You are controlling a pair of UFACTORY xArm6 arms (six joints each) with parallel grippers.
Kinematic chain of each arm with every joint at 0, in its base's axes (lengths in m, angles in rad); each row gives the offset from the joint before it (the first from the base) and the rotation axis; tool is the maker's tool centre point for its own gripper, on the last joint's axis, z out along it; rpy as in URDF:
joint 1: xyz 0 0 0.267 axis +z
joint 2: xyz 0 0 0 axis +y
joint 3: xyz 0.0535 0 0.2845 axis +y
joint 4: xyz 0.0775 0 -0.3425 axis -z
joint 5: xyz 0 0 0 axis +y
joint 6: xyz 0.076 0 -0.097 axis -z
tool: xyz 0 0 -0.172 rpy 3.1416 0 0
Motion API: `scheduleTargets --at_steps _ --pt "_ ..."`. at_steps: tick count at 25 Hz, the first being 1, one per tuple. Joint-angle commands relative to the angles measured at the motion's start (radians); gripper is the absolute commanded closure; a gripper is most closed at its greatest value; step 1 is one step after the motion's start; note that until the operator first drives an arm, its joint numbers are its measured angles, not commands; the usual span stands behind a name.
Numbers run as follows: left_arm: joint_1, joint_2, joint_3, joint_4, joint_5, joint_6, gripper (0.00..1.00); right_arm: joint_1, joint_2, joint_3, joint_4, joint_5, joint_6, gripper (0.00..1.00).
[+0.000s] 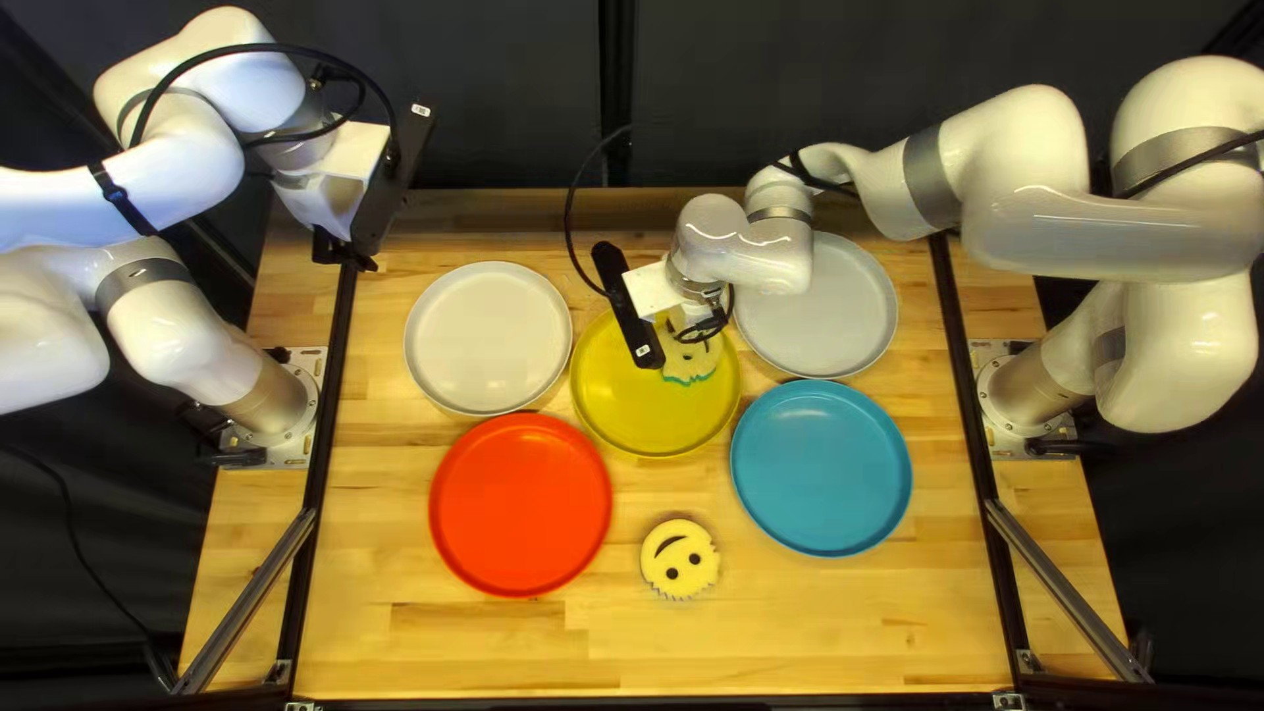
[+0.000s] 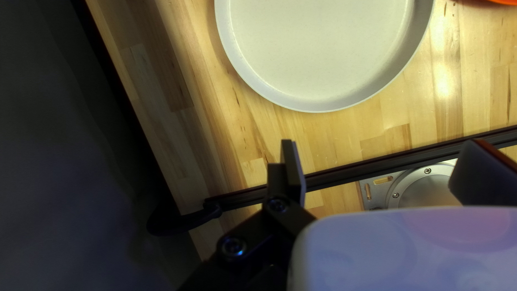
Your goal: Pick up sponge and scrub the plate
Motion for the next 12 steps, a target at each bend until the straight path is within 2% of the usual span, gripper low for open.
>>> scheduleTargets --at_steps 1,5,7,9,12 --pt "0.0 0.0 0.0 0.0 0.0 0.0 0.0 0.024 0.072 -0.104 -0.014 0.022 0.008 1.0" --pt "0.0 0.0 0.0 0.0 0.0 0.0 0.0 0.031 0.161 -0.23 -0.014 0.045 -0.019 1.0" --pt "0.0 0.0 0.0 0.0 0.0 0.0 0.0 0.036 0.187 -0.265 -0.012 0.049 -0.026 1.0" --pt "0.0 0.0 0.0 0.0 0.0 0.0 0.0 0.043 0.199 -0.274 -0.015 0.042 -0.03 1.0" --pt "0.0 0.0 0.0 0.0 0.0 0.0 0.0 0.043 0.166 -0.219 -0.021 0.023 -0.03 1.0"
